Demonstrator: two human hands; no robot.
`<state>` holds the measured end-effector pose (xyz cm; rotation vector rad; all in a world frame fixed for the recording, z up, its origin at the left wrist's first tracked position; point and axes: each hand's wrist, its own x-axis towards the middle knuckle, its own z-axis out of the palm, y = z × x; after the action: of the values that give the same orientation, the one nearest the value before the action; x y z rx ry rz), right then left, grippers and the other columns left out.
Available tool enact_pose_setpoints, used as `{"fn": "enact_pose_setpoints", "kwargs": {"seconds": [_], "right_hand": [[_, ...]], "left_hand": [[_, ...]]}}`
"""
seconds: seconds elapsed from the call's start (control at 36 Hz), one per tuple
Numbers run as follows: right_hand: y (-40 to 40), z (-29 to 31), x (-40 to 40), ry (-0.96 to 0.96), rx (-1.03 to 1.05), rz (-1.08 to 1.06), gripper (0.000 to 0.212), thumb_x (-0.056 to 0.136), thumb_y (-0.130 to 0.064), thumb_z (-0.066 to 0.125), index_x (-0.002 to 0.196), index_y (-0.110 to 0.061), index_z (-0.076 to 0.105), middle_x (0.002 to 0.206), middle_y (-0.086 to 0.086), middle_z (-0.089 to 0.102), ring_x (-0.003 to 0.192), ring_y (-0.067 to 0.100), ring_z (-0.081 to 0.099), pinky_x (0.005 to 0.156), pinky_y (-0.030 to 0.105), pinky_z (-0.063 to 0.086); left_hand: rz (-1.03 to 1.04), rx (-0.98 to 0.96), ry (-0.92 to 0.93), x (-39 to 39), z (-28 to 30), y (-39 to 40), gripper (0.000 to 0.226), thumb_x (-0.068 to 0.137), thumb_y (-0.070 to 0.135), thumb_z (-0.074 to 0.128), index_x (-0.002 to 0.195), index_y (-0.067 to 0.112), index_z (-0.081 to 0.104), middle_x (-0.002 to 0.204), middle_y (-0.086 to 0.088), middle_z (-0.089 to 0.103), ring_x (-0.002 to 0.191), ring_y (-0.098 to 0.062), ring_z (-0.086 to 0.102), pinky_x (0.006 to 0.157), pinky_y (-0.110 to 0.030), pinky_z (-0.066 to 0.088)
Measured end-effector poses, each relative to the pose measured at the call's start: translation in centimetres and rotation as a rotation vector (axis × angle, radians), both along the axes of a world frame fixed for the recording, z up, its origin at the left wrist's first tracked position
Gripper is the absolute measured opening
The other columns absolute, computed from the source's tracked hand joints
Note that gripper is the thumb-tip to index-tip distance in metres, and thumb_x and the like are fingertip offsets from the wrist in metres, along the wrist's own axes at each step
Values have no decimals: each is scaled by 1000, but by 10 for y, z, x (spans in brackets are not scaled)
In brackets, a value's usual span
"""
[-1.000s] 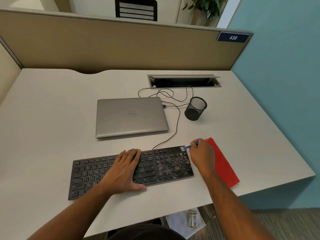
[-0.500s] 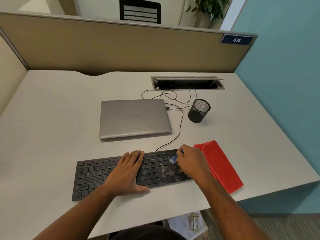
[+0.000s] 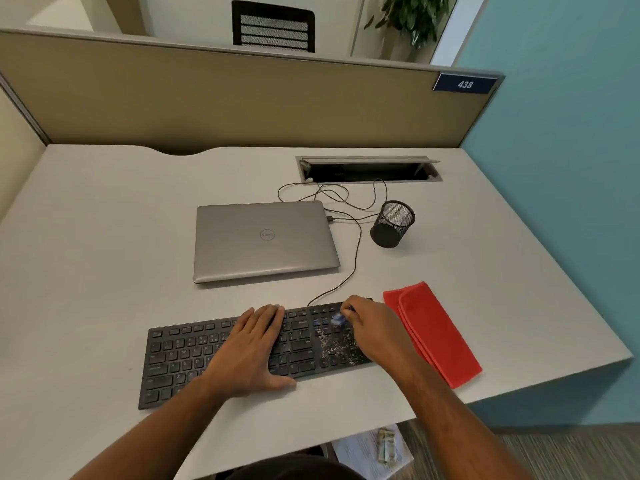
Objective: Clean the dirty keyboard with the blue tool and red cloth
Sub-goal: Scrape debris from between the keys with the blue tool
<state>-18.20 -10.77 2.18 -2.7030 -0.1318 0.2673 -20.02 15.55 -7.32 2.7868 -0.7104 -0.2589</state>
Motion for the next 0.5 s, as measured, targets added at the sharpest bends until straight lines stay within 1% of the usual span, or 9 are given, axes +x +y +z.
{"fn": "enact_pose_setpoints", "kwargs": {"seconds": [0.08, 0.11, 0.17, 0.19, 0.25, 0.31, 0.42, 0.5], "right_hand": [[4, -4, -2, -10, -14, -9, 16, 106, -22, 47, 108, -20, 63, 91, -7, 68, 66, 1, 53, 54, 12, 31], [3, -6, -3, 6, -27, -9, 16, 106, -23, 47, 108, -21, 62, 89, -7, 67, 65, 2, 53, 53, 13, 32], [-1, -6, -3, 39, -47, -12, 14, 106, -23, 47, 103, -23, 61, 81, -11, 64, 63, 4, 55, 52, 18, 38], [-4, -6, -2, 61, -60, -4, 14, 106, -22, 47, 100, -24, 60, 80, -13, 63, 64, 4, 56, 54, 21, 43], [-8, -4, 0, 112, -83, 12, 15, 105, -20, 47, 97, -24, 59, 84, -11, 66, 70, 5, 59, 63, 28, 52], [-9, 0, 2, 135, -68, 7, 15, 105, -22, 47, 97, -23, 60, 89, -7, 69, 74, 6, 61, 68, 28, 53], [1, 5, 5, 24, 3, -52, 16, 106, -27, 46, 105, -24, 62, 94, -6, 72, 76, 5, 62, 67, 26, 53], [10, 2, 3, -9, -39, -68, 16, 106, -24, 46, 109, -24, 61, 91, 0, 71, 77, 15, 64, 67, 32, 54]], "left_hand": [[-8, -1, 4, 0, 1, 1, 139, 68, 106, 36, 166, 15, -2, 173, -5, 5, 159, -21, 1, 124, -36, -13], [-10, -1, 6, 0, 1, 1, 139, 68, 106, 36, 166, 15, -2, 173, -5, 4, 159, -21, 1, 124, -36, -13], [-4, -2, -3, 0, 1, 1, 139, 68, 105, 38, 166, 13, 2, 173, -7, 9, 159, -22, 6, 124, -36, -11], [-5, 1, -3, 0, 1, 1, 139, 68, 105, 39, 166, 13, 4, 172, -7, 12, 159, -23, 8, 124, -37, -11], [-7, 3, -3, 0, 0, 1, 138, 69, 105, 39, 166, 12, 3, 172, -7, 12, 159, -23, 7, 125, -37, -10], [-4, -1, -12, 0, 0, 1, 138, 69, 104, 40, 166, 13, 3, 172, -7, 12, 159, -23, 7, 124, -37, -12], [-9, -7, -9, -1, 1, 0, 138, 70, 103, 40, 166, 14, -2, 173, -5, 5, 159, -20, -1, 125, -37, -14], [-9, -4, -8, 0, 1, 1, 138, 69, 104, 40, 165, 15, -5, 173, -5, 2, 159, -20, -3, 125, -37, -14]]}}
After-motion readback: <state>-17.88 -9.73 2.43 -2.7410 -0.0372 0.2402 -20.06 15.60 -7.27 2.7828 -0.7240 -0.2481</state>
